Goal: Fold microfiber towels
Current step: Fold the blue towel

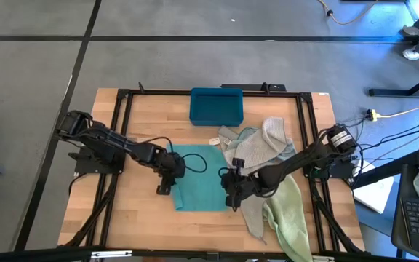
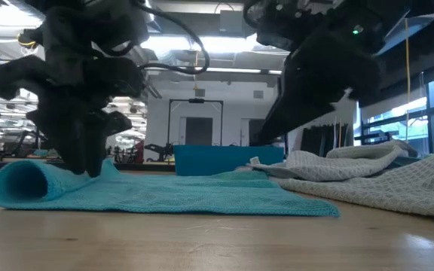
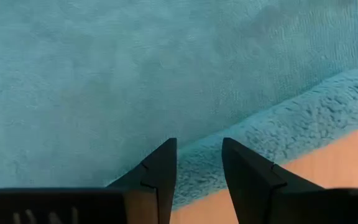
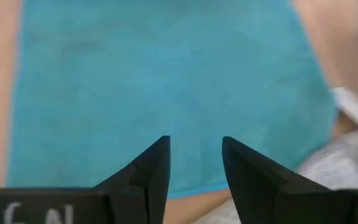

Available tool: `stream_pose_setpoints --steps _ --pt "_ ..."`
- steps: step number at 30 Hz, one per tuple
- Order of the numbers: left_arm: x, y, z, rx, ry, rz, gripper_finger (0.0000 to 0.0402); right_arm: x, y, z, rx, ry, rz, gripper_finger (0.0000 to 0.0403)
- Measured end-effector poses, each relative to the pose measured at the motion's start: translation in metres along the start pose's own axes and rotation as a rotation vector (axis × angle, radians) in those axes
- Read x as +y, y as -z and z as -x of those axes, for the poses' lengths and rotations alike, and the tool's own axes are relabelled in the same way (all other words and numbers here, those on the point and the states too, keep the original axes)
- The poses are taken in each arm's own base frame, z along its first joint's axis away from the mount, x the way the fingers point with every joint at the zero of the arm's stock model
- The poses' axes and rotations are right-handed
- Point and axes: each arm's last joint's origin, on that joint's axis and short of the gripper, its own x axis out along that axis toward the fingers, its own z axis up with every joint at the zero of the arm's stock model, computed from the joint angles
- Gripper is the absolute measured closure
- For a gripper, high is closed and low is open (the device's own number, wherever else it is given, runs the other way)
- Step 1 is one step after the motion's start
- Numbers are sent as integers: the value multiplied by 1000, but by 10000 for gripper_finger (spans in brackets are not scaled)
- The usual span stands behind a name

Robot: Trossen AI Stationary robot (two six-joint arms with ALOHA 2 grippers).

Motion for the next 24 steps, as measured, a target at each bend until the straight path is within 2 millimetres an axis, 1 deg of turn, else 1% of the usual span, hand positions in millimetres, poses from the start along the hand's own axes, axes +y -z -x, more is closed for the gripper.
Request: stream_pose_setpoints --steps 3,9,11,15,18,24 --pt "-6 5 0 43 -16 5 280 -1 0 -9 -14 23 -27 255" --pt "-16 19 1 163 -37 37 280 4 8 -31 25 -43 -15 255" --pt "-20 26 3 221 -49 53 280 5 11 -35 39 -44 -9 255" --pt "-28 37 12 283 -85 69 280 6 13 -38 43 -41 -5 255" --pt "-33 36 22 216 -109 74 280 7 10 -39 8 -40 10 255" --pt "-40 39 48 113 -107 130 280 11 -8 -37 -160 -67 57 255"
